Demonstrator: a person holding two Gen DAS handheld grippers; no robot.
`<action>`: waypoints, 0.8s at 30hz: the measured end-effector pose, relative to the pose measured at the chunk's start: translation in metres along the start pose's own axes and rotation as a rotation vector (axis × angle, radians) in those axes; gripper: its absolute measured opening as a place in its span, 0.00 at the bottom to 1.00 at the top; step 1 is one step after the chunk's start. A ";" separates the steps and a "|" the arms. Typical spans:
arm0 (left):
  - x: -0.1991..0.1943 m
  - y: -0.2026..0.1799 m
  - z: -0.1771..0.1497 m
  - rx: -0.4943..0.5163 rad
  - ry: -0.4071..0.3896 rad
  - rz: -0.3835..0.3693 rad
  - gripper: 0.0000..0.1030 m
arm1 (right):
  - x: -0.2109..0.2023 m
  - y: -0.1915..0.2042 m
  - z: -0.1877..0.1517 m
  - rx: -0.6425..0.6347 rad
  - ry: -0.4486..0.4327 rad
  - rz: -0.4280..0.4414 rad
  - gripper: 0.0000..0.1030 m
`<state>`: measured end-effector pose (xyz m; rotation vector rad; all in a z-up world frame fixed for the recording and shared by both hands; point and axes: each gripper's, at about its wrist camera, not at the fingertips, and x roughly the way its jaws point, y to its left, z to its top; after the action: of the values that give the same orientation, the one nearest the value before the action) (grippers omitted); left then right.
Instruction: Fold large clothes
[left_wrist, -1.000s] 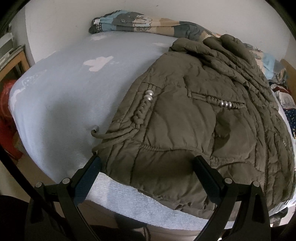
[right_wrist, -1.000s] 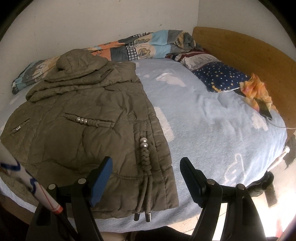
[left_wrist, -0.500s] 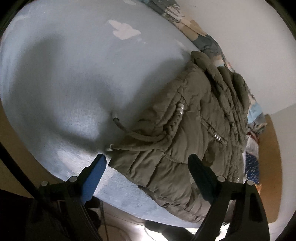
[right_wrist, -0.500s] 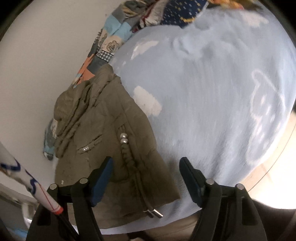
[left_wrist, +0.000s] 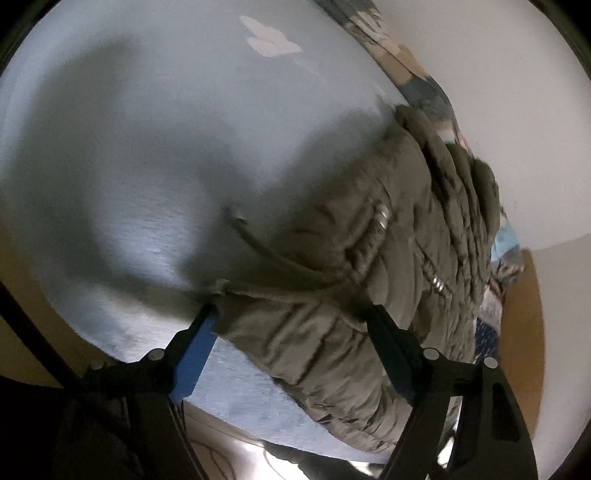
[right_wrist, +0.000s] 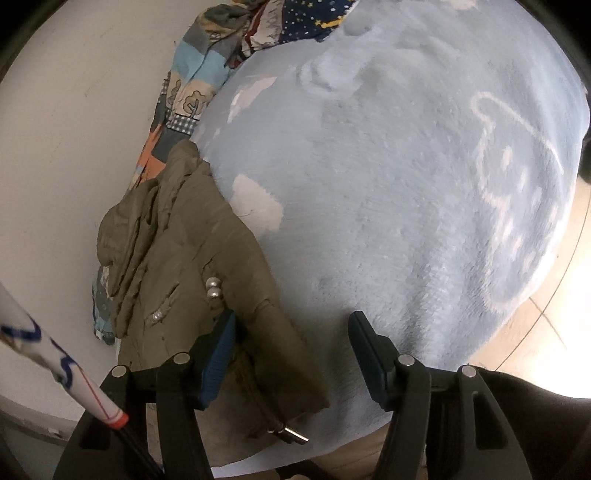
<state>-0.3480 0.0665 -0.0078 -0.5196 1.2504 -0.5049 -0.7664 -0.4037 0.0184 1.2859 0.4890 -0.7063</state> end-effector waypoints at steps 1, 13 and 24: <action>0.002 -0.004 -0.002 0.022 0.000 0.002 0.79 | 0.000 -0.001 0.001 0.003 0.001 0.002 0.66; 0.004 -0.038 -0.014 0.199 -0.048 -0.015 0.72 | 0.004 -0.015 0.006 0.057 -0.006 0.045 0.67; 0.009 -0.041 -0.015 0.213 -0.055 -0.015 0.72 | 0.030 -0.001 -0.019 0.064 0.167 0.178 0.64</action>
<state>-0.3634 0.0276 0.0075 -0.3607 1.1258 -0.6249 -0.7454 -0.3910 -0.0072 1.4359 0.4825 -0.4711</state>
